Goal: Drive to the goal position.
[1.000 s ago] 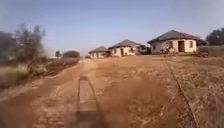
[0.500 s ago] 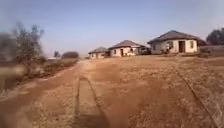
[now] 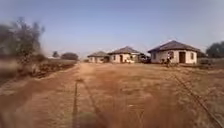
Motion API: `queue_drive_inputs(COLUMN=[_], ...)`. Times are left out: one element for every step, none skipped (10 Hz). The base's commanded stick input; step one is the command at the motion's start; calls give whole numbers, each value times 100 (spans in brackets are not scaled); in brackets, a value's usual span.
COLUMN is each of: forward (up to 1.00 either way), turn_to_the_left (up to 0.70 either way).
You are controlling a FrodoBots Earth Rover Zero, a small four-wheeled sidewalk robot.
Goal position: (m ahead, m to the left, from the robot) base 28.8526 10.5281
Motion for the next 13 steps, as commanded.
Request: queue_drive_inputs(forward=[70, 70, 70, 70, 70, 70, 70, 70, 70, 70, 70, 70, 70], turn_to_the_left=[0, 0, 0, 0, 0, 0, 0, 0, 0, 29, 35, 35, 34])
